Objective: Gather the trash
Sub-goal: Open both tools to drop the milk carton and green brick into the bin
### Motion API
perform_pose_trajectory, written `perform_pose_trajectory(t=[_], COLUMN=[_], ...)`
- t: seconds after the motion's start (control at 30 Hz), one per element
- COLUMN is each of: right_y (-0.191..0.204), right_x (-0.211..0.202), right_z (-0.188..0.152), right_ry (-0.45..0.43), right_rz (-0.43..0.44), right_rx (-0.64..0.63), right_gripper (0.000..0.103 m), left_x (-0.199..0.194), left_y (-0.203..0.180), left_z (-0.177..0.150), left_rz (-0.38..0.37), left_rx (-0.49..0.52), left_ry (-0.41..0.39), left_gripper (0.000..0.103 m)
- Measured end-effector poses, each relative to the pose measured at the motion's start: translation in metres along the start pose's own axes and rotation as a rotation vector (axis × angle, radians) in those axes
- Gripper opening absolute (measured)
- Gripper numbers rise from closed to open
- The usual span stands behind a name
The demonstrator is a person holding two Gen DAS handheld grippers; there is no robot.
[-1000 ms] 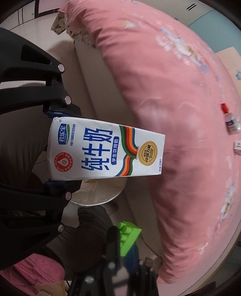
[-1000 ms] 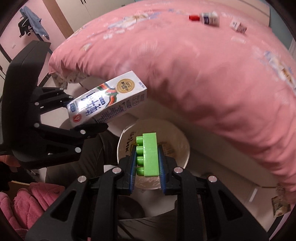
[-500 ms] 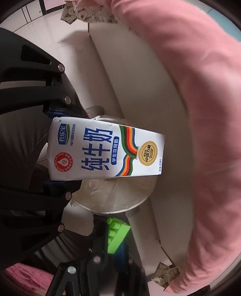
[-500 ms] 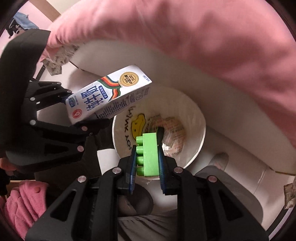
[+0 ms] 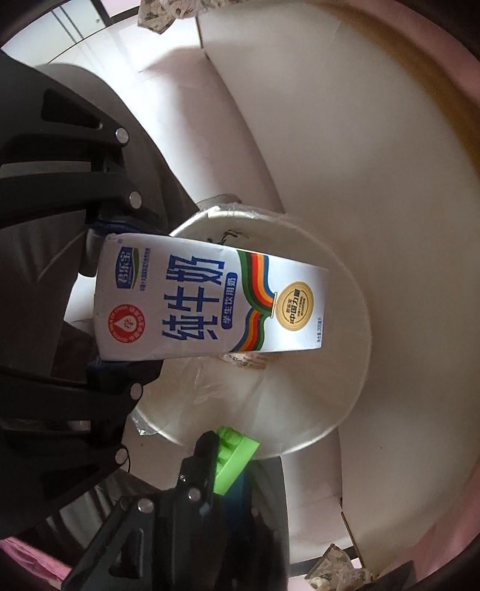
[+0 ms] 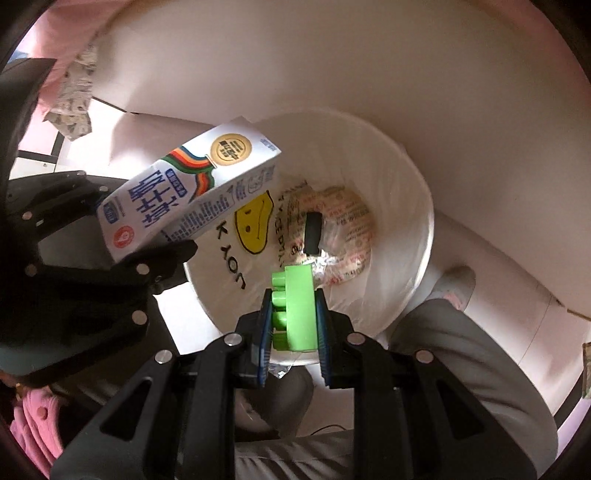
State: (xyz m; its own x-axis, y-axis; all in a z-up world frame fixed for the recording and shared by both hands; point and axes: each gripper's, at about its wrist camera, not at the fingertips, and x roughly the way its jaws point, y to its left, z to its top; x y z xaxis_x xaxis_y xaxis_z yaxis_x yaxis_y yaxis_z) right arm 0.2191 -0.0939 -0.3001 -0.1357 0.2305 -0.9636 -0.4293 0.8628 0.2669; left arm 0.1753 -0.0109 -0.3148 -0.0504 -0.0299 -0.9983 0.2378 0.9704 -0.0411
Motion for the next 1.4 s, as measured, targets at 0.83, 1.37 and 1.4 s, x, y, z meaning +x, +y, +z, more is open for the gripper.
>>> perform_pose_trajectory(t=[0.83, 1.37, 1.4], right_y=[-0.03, -0.021, -0.018], right_x=[0.083, 0.065, 0.061], right_z=[0.018, 0.006, 0.003], right_ry=[0.197, 0.159, 0.151], right_rz=[0.003, -0.026, -0.025], right_rx=[0.129, 0.084, 0.08], right_gripper=[0.03, 0.04, 0.04], left_x=[0.062, 0.059, 0.054], left_y=[0.032, 0.021, 0.021], left_z=[0.034, 0.022, 0.021], left_rz=[-0.078, -0.045, -0.045], left_rx=[-0.079, -0.067, -0.068], left_ry=[0.173, 0.153, 0.15], left_gripper=[0.05, 0.051, 0.051])
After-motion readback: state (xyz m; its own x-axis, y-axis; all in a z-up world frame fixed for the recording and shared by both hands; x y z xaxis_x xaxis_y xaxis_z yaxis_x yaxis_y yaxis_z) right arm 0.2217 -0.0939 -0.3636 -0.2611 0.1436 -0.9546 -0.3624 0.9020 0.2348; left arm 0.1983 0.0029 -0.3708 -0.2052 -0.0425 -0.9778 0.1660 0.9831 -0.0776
